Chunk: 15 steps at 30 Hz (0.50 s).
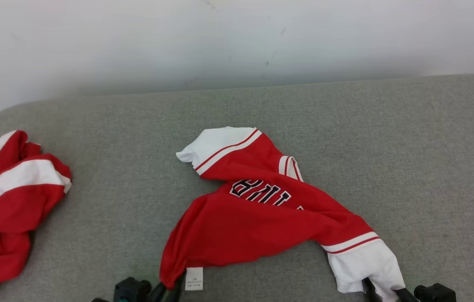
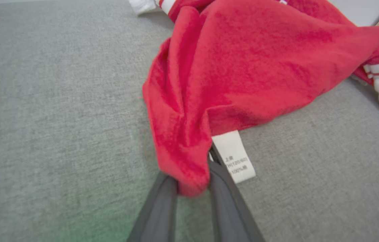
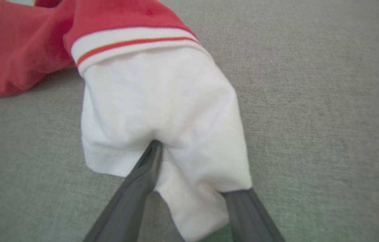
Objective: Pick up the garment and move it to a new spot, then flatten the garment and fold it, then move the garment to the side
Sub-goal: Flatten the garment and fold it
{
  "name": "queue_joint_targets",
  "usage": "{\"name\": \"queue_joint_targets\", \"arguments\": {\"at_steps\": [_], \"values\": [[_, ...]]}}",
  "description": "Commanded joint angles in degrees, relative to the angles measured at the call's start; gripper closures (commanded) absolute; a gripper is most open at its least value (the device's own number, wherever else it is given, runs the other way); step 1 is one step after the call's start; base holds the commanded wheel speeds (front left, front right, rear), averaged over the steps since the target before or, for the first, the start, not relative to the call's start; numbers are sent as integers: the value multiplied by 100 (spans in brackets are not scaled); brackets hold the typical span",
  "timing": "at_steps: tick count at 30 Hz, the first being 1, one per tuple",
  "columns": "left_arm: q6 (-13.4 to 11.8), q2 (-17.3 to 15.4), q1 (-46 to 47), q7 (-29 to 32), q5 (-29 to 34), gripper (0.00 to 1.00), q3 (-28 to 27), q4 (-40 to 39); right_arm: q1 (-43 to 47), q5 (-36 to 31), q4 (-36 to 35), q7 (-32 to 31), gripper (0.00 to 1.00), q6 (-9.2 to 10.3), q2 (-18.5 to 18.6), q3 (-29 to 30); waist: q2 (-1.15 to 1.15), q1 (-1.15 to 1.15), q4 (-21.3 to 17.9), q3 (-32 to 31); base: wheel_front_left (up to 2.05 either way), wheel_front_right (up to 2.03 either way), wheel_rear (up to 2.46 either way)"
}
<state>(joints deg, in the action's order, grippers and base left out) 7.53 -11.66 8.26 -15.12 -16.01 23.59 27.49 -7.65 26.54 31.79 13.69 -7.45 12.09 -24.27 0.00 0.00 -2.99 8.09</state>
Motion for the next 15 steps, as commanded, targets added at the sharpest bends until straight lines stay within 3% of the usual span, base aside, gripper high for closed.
{"name": "queue_joint_targets", "arguments": {"at_steps": [1,2,3,9,15], "values": [[-10,-37,79,-3,-114,98,77,39,-70,163,40,-38,72,-5,-68,-80,0,0,21,-51,0,0,0],[-9,-62,127,-3,-157,100,167,66,-92,306,16,-28,95,-5,-65,-98,0,0,30,-77,0,0,0],[-10,-87,151,-4,-191,100,265,98,-116,452,-48,-20,100,-5,-54,-147,0,0,44,-111,0,0,0],[-10,-266,231,-3,-942,100,845,104,-138,1853,-838,-6,100,-3,127,-237,0,0,39,-317,0,0,0],[-9,-789,197,334,-2167,100,1582,-629,77,3021,-2100,-244,100,-3,806,-246,0,0,23,-536,0,0,0]]}}
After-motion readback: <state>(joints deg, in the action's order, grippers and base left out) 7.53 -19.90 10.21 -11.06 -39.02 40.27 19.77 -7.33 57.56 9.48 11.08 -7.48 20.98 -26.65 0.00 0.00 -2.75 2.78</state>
